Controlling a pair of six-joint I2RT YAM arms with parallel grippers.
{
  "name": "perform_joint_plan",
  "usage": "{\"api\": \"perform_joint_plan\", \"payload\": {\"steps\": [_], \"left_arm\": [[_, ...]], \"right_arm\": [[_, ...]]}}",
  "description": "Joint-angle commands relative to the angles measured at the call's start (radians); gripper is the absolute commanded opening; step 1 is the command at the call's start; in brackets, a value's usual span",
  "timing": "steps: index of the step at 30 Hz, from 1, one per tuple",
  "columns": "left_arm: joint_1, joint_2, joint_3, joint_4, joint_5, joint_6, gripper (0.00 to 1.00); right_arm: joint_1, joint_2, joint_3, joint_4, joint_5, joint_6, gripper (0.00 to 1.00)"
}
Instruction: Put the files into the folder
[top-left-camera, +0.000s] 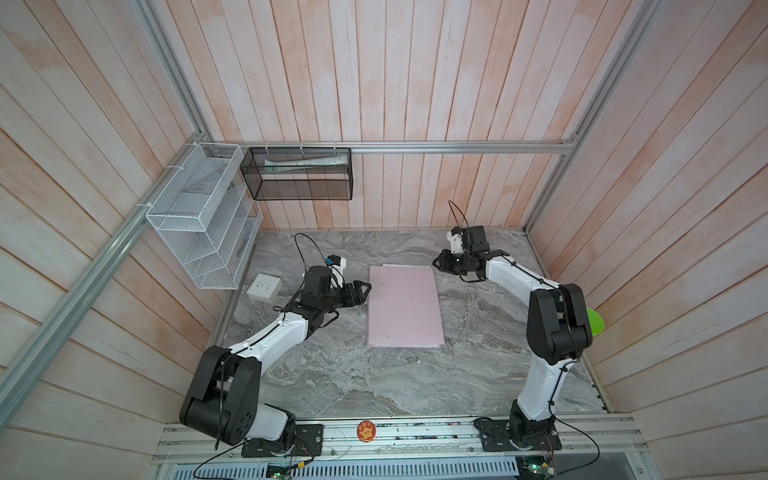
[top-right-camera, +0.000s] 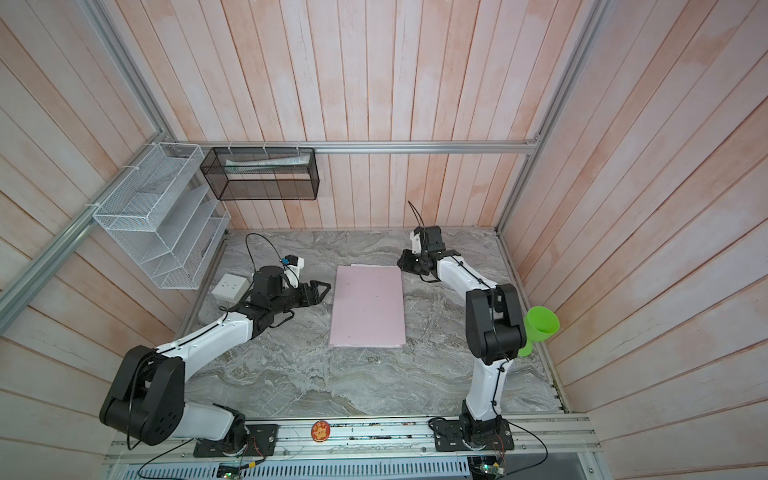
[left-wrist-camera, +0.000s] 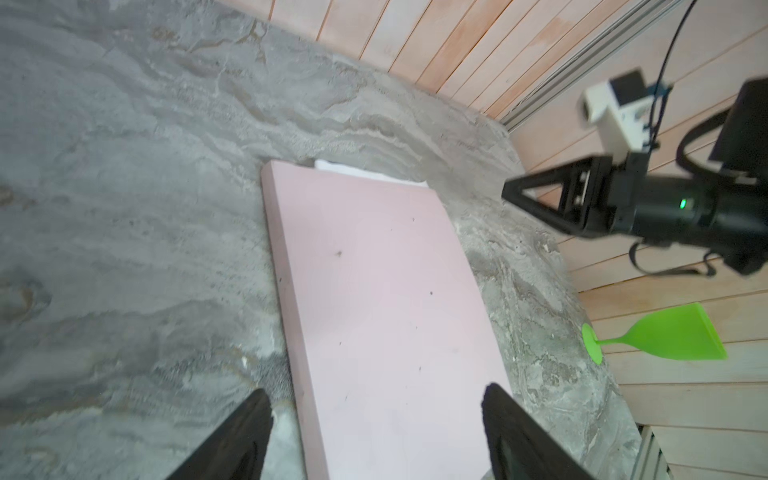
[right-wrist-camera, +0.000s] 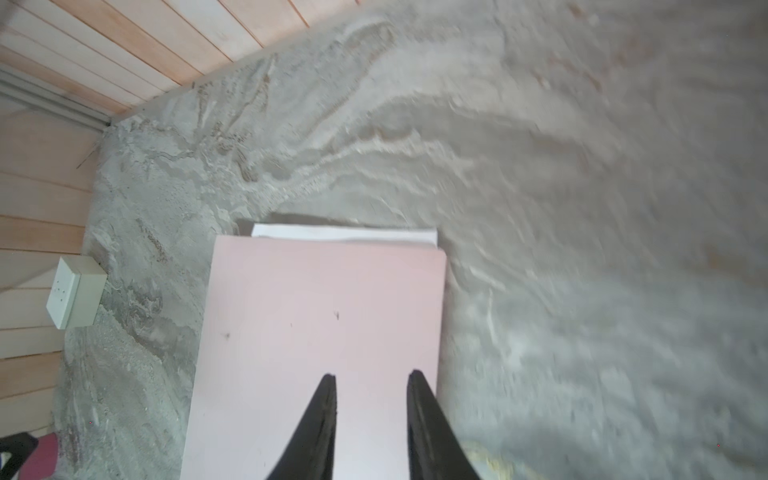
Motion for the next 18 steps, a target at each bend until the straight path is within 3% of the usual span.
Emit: {"api": "perform_joint_plan", "payload": {"steps": [1, 4, 7, 11, 12, 15, 18], "left_arm": [[0.002, -0.112, -0.094, -0.044, -0.051, 0.004, 0.82], [0.002, -0.257, -0.178, -0.071, -0.183, 0.009, 0.86], [0.002, -0.399, -0.251, -0.065, -0.378, 0.037, 0.96], [0.002, -0.512, -0.367, 0.136, -0.557, 0.147, 1.00], [0.002, -0.528, -0.394, 0.194, -0.599, 0.173, 1.00], [0.001, -0.524, -0.455, 0.354, -0.709, 0.303, 1.00], [0.005, -0.449, -0.474, 0.477, -0.882, 0.431, 1.00]], "right_arm": [[0.018, 0.024, 0.030, -0.123, -0.061, -0.076, 0.28], [0.027, -0.050, -0.088, 0.008, -0.096, -0.054, 0.28], [0.030, -0.150, -0.242, 0.132, -0.116, -0.028, 0.28], [0.031, -0.327, -0.442, 0.270, -0.038, -0.026, 0.34], [0.032, -0.371, -0.482, 0.285, -0.003, -0.037, 0.39], [0.031, -0.472, -0.560, 0.289, 0.158, -0.048, 0.69], [0.028, -0.569, -0.651, 0.304, 0.346, -0.076, 0.76]]}}
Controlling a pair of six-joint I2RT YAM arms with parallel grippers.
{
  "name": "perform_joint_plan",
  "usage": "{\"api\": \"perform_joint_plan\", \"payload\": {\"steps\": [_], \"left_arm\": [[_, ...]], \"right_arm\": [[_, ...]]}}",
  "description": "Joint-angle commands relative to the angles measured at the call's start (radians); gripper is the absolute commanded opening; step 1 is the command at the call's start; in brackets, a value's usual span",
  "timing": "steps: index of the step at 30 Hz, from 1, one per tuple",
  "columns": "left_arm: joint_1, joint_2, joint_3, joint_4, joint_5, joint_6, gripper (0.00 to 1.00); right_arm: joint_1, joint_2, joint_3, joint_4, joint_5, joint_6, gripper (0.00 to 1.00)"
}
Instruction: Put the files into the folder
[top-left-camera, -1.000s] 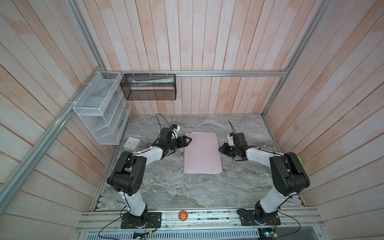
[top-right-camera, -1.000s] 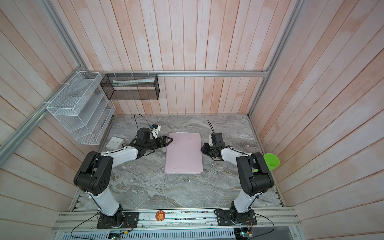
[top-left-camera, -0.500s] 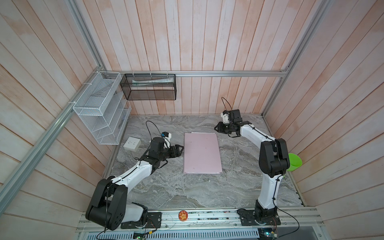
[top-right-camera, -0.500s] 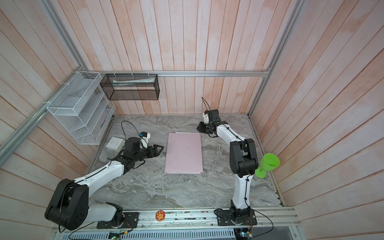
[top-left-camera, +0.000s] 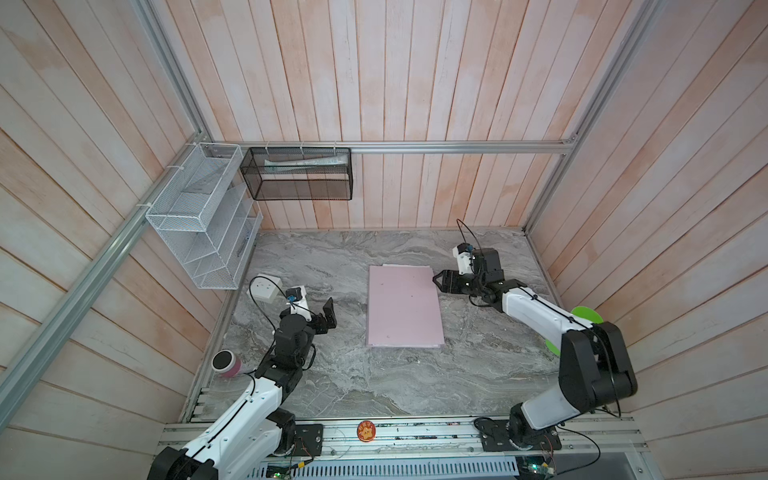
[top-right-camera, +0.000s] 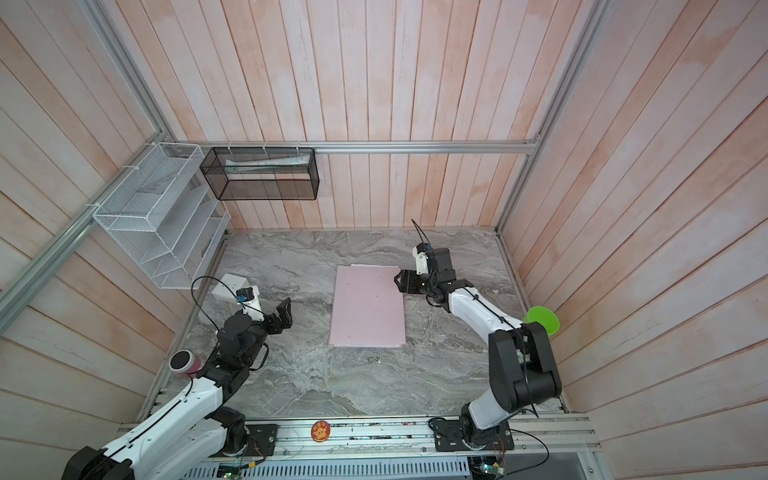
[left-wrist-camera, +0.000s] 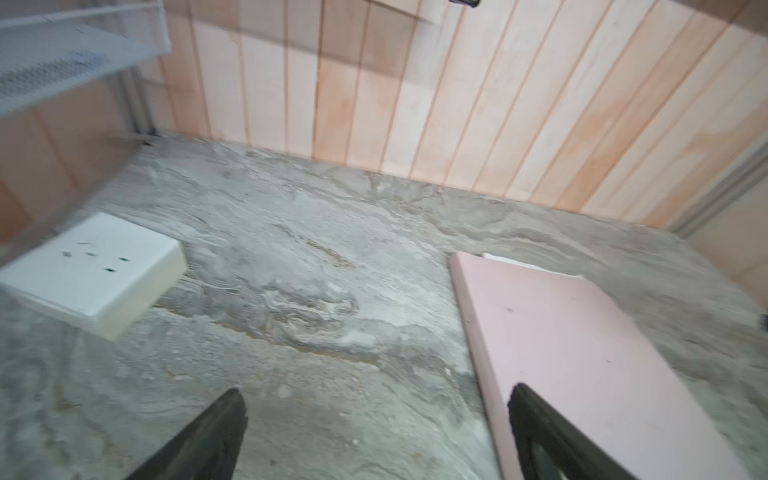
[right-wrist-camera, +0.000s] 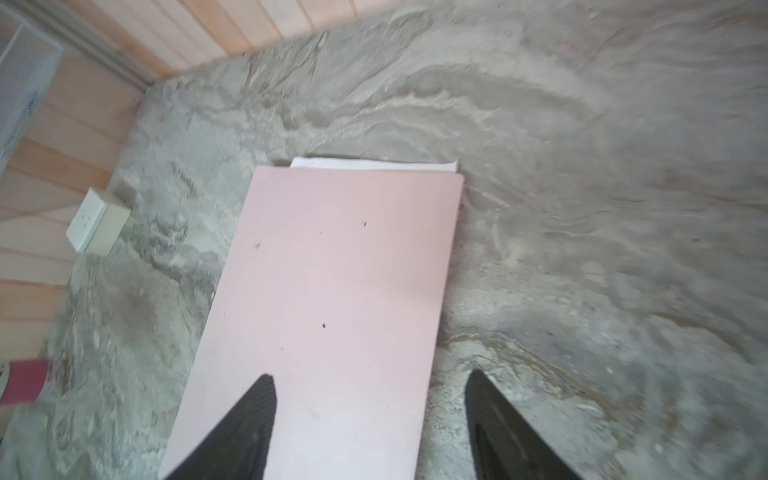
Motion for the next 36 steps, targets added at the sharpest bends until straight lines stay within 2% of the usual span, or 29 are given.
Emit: {"api": "perform_joint_plan", "payload": {"steps": [1, 3, 4, 5, 7, 8, 9, 11, 12, 14, 16, 18, 20, 21, 23, 26, 27, 28, 29, 30, 31, 33, 36], "left_arm": [[0.013, 0.080, -0.027, 0.273, -0.247, 0.236, 1.00], [0.049, 0.164, -0.049, 0.411, -0.276, 0.286, 1.00], [0.089, 0.210, -0.057, 0.454, -0.246, 0.277, 1.00], [0.135, 0.257, -0.063, 0.497, -0.195, 0.252, 1.00], [0.219, 0.354, -0.088, 0.627, -0.088, 0.180, 1.00], [0.253, 0.409, -0.097, 0.719, -0.037, 0.170, 1.00], [0.257, 0.430, -0.093, 0.740, -0.018, 0.176, 1.00], [0.303, 0.494, -0.075, 0.765, 0.109, 0.164, 1.00], [0.322, 0.543, -0.071, 0.811, 0.124, 0.147, 1.00], [0.361, 0.682, -0.084, 0.998, 0.184, 0.132, 1.00], [0.360, 0.604, -0.039, 0.779, 0.228, 0.132, 1.00], [0.358, 0.662, -0.037, 0.867, 0.207, 0.132, 1.00], [0.356, 0.622, -0.011, 0.750, 0.211, 0.132, 1.00], [0.356, 0.644, -0.021, 0.811, 0.205, 0.132, 1.00], [0.354, 0.638, -0.022, 0.804, 0.205, 0.132, 1.00], [0.352, 0.639, -0.019, 0.799, 0.201, 0.132, 1.00], [0.351, 0.638, -0.017, 0.795, 0.199, 0.132, 1.00], [0.350, 0.632, -0.014, 0.778, 0.199, 0.132, 1.00], [0.349, 0.634, -0.013, 0.778, 0.198, 0.132, 1.00], [0.345, 0.636, -0.013, 0.782, 0.194, 0.131, 1.00], [0.344, 0.634, -0.010, 0.774, 0.191, 0.132, 1.00], [0.341, 0.636, -0.008, 0.772, 0.190, 0.156, 1.00], [0.337, 0.637, -0.003, 0.766, 0.184, 0.160, 1.00]], "right_arm": [[-0.004, -0.094, -0.117, 0.091, 0.277, -0.032, 0.78], [-0.007, -0.161, -0.234, 0.221, 0.342, -0.059, 0.85], [-0.008, -0.192, -0.303, 0.314, 0.348, -0.101, 0.93], [-0.007, -0.227, -0.356, 0.415, 0.339, -0.158, 0.96], [-0.007, -0.270, -0.435, 0.512, 0.370, -0.197, 0.98], [-0.009, -0.280, -0.447, 0.516, 0.406, -0.182, 0.98], [-0.016, -0.284, -0.447, 0.505, 0.431, -0.170, 0.98], [-0.046, -0.291, -0.448, 0.489, 0.442, -0.150, 0.98], [-0.057, -0.295, -0.453, 0.493, 0.445, -0.146, 0.98], [-0.079, -0.306, -0.481, 0.517, 0.481, -0.155, 0.98], [-0.105, -0.319, -0.513, 0.549, 0.529, -0.169, 0.98], [-0.145, -0.322, -0.550, 0.596, 0.556, -0.174, 0.98], [-0.190, -0.302, -0.593, 0.665, 0.556, -0.185, 0.98], [-0.205, -0.280, -0.613, 0.703, 0.561, -0.210, 0.98], [-0.234, -0.211, -0.677, 0.891, 0.569, -0.222, 0.98], [-0.269, -0.096, -0.708, 1.136, 0.526, -0.246, 0.98], [-0.270, -0.078, -0.706, 1.159, 0.490, -0.267, 0.98], [-0.291, -0.043, -0.701, 1.166, 0.406, -0.277, 0.98], [-0.308, 0.030, -0.716, 1.264, 0.351, -0.277, 0.98], [-0.310, 0.099, -0.764, 1.459, 0.346, -0.283, 0.98], [-0.308, 0.087, -0.789, 1.475, 0.341, -0.284, 0.98], [-0.309, 0.019, -0.716, 1.227, 0.376, -0.261, 0.98], [-0.309, 0.066, -0.751, 1.375, 0.401, -0.255, 0.98]]}}
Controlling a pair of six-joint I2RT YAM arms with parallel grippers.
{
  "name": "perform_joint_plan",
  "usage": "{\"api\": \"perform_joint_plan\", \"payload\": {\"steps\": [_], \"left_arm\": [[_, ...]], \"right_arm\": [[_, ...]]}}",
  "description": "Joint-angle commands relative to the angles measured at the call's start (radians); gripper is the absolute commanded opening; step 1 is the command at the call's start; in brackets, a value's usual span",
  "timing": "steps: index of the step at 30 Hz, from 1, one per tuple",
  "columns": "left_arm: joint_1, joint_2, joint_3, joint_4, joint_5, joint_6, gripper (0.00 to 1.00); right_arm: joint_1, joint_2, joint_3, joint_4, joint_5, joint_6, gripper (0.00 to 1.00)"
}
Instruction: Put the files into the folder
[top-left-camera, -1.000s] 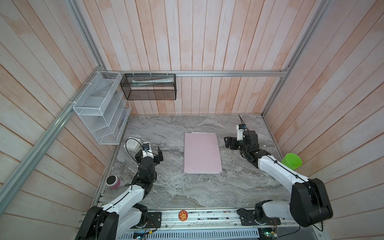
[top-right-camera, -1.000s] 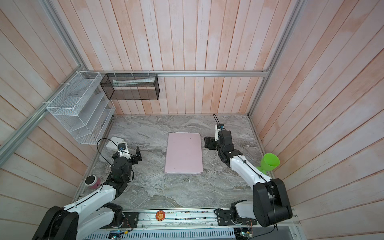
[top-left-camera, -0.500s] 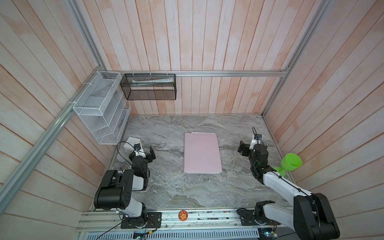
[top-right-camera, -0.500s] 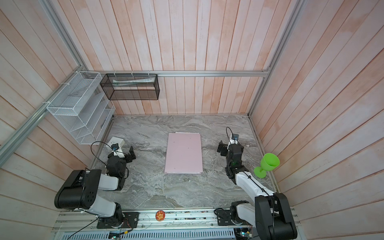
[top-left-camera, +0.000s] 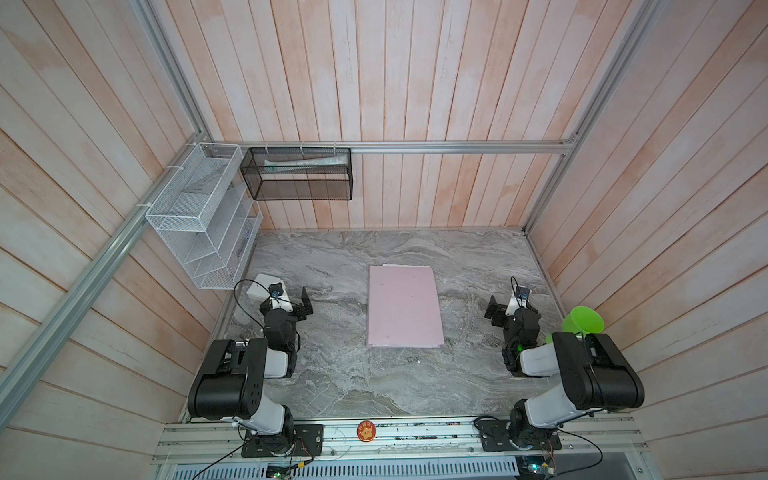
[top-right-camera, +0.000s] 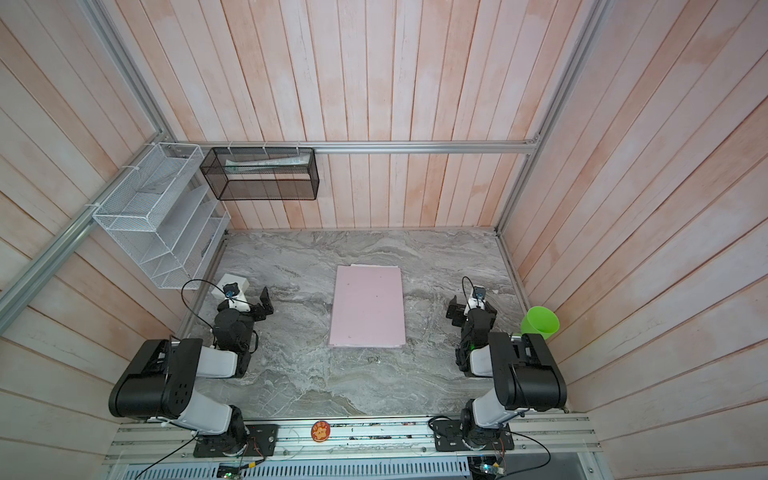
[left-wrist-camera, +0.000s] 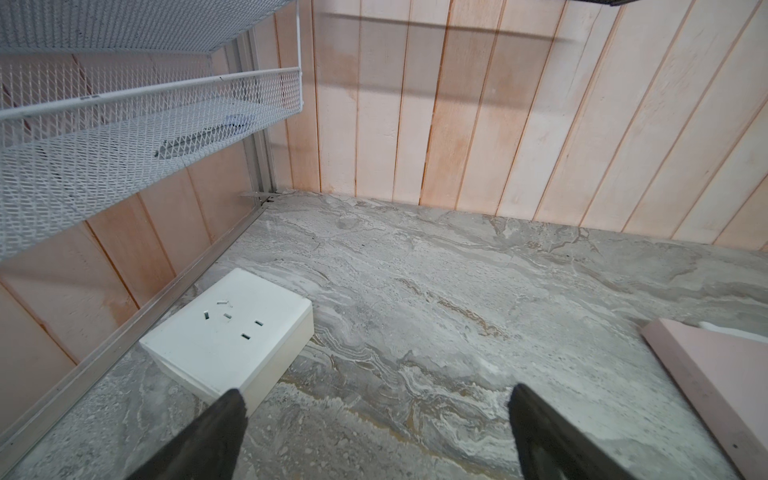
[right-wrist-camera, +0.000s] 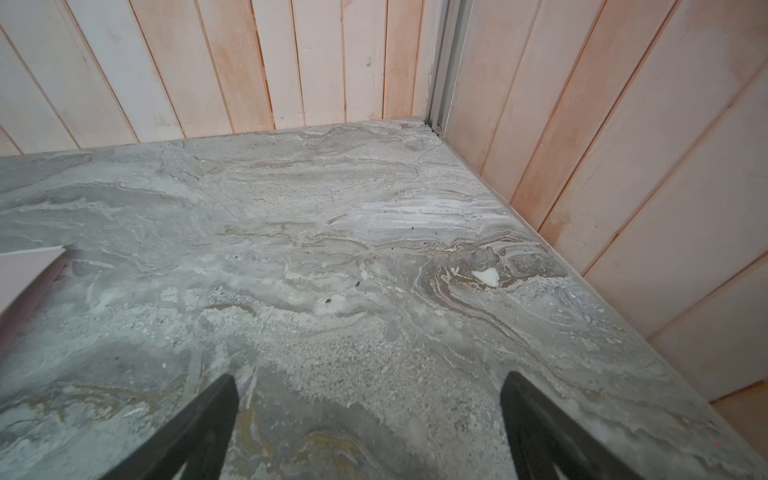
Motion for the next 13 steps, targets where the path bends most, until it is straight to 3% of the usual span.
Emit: {"api": "perform_joint_plan", "payload": {"steps": [1, 4, 13], "left_arm": [[-0.006, -0.001, 0.024, -0.009, -0.001, 0.015, 1.00], [-0.006, -0.001, 0.023, -0.009, 0.001, 0.016, 1.00], [0.002, 0.000, 0.028, -0.021, 0.047, 0.025, 1.00]], "right_arm": [[-0.001, 0.009, -0.004, 0.139, -0.011, -0.010, 0.98], [0.000, -0.021, 0.026, 0.031, -0.015, -0.015, 0.98], [-0.001, -0.020, 0.024, 0.041, -0.011, -0.012, 0.98]]}}
